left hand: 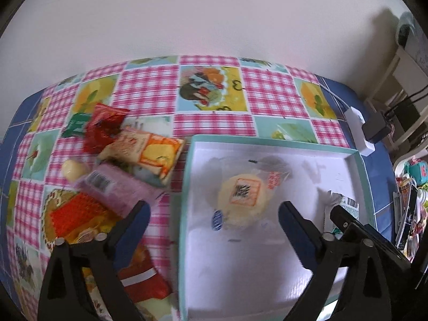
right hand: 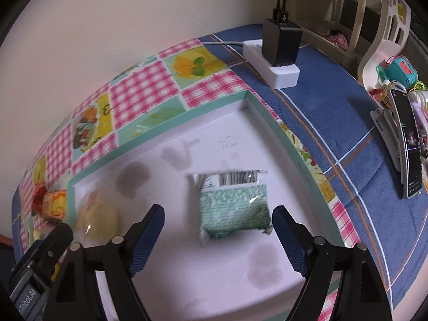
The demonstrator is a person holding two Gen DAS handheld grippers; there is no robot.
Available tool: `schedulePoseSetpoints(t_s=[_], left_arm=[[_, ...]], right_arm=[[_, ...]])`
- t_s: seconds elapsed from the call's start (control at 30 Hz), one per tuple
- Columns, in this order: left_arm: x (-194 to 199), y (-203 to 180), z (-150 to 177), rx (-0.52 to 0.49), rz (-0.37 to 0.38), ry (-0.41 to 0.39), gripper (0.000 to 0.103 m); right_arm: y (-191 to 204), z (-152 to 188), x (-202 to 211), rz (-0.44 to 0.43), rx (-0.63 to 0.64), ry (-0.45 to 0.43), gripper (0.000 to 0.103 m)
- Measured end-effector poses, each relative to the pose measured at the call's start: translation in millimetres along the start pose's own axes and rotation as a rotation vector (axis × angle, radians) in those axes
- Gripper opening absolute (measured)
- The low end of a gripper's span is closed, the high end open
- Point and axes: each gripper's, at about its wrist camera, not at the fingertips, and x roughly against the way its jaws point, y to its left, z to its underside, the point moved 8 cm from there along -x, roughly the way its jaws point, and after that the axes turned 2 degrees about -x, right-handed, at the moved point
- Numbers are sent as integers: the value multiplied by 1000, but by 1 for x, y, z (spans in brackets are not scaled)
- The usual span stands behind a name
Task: Organize snacks
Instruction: 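Carry both packs into the white tray and open both tools, then move both tools back over the snack pile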
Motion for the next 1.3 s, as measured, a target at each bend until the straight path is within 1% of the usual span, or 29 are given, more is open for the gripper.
schedulePoseSetpoints(t_s=[0.1, 0.2, 0.27, 0.43, 0.57, 0.7, 0.8, 1.07, 1.2, 1.3], left_arm=[[10, 12, 6, 22, -21, -18, 103], [19, 26, 14, 30, -54, -31, 103], [28, 39, 22, 34, -90, -45, 103], [48, 66, 40, 73, -120, -71, 103], [66, 86, 57, 86, -160, -99, 103], [81, 100, 71, 103, -174, -122, 103], [90, 111, 82, 124, -167, -134, 103], [94, 153, 114, 235, -142, -87, 103], [94, 172, 129, 276, -154, -48, 103], [92, 186, 138, 323, -146, -23, 103]], right_arm=[[6, 7, 9, -15, 14, -15, 87], [11, 14, 18, -38, 17, -29, 103], [15, 19, 25, -57, 24, -32, 103], [24, 33, 43, -78, 50, -51, 103], [34, 50, 57, -131, 59, -54, 103], [43, 67, 73, -150, 97, -71, 103], [49, 80, 81, -165, 122, -76, 103], [67, 117, 83, -196, 179, -16, 103], [86, 135, 83, -228, 225, 18, 103], [103, 148, 82, -241, 268, 39, 103]])
